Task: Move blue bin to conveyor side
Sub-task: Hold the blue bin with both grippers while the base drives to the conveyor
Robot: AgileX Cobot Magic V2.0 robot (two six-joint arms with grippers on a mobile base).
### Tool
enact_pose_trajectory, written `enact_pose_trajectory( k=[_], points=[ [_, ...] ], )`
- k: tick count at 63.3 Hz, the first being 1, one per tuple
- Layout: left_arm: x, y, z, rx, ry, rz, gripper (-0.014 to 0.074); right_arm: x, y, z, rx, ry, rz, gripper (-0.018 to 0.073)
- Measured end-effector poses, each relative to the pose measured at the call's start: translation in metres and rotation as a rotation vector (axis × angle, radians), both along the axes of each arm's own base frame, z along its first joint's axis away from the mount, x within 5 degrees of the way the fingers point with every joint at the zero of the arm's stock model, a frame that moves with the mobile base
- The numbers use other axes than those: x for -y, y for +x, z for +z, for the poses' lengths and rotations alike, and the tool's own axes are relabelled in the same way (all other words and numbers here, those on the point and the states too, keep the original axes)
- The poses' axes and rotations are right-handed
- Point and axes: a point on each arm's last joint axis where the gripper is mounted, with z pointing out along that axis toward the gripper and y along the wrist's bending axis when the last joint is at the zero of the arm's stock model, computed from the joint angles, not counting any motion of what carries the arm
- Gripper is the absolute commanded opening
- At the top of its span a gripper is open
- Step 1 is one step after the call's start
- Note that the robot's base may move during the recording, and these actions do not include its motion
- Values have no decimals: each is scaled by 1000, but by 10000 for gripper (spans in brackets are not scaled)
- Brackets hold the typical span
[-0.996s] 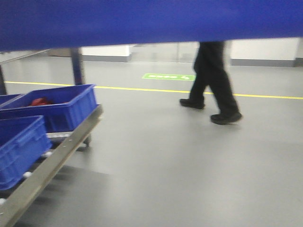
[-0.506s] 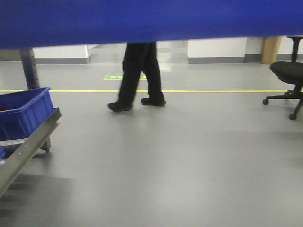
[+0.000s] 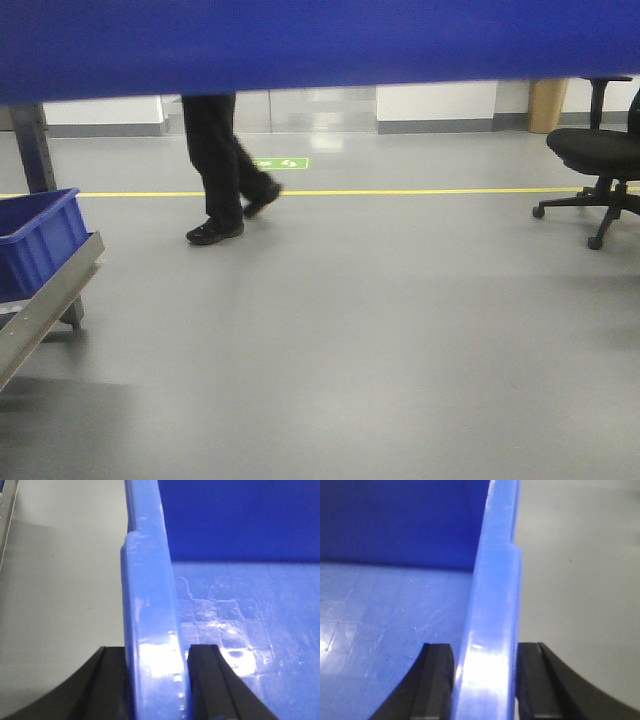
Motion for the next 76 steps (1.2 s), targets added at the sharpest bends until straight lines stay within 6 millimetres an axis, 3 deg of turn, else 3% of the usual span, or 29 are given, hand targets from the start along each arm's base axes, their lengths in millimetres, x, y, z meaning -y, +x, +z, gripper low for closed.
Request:
enact_pose_trajectory(
  k=[76],
  points=[
    [0,0,0,0,0,0,-9,0,0,0,0,0,0,-79]
  ],
)
